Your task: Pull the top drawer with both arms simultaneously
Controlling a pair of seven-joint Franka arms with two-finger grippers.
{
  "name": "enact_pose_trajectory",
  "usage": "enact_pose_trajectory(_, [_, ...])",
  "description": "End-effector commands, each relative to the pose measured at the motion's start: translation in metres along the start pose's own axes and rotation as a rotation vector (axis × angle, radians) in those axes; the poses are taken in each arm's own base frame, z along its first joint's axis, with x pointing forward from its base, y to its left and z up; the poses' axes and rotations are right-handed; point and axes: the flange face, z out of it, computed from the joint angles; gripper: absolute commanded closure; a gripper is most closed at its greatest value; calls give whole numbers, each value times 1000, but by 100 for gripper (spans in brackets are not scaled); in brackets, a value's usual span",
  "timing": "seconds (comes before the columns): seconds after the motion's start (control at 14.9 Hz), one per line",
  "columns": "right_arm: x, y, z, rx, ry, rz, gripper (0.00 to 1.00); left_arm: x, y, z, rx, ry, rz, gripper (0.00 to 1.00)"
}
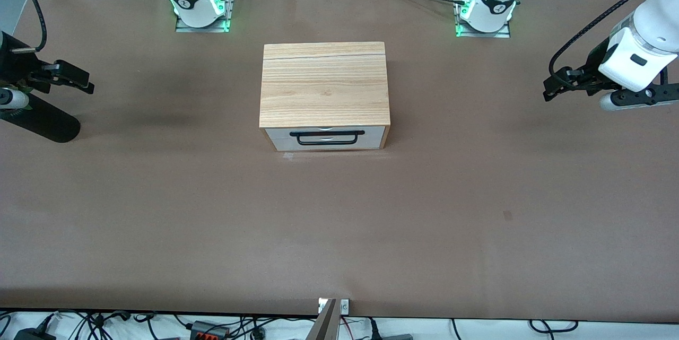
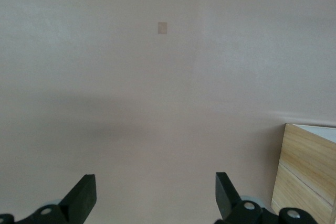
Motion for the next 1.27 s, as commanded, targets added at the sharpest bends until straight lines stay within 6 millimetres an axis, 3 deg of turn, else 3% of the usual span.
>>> enact_pose_trajectory(0.0, [1,-3,-5,12,-9,-5,0,1,-2,-2,12,3,2,0])
enact_pose_trajectory(0.6, [2,-5,-4,11,-7,-10,0,1,-1,-3,10,5,-6,0])
enact_pose_trajectory(0.94, [1,-16,-5,9,-11,-30,0,4,7,7,9,-15,7,0])
enact_pose_trajectory(1.21, [1,-29,7,7,-71,-39,0,25,15,8,-13,-22,24,0])
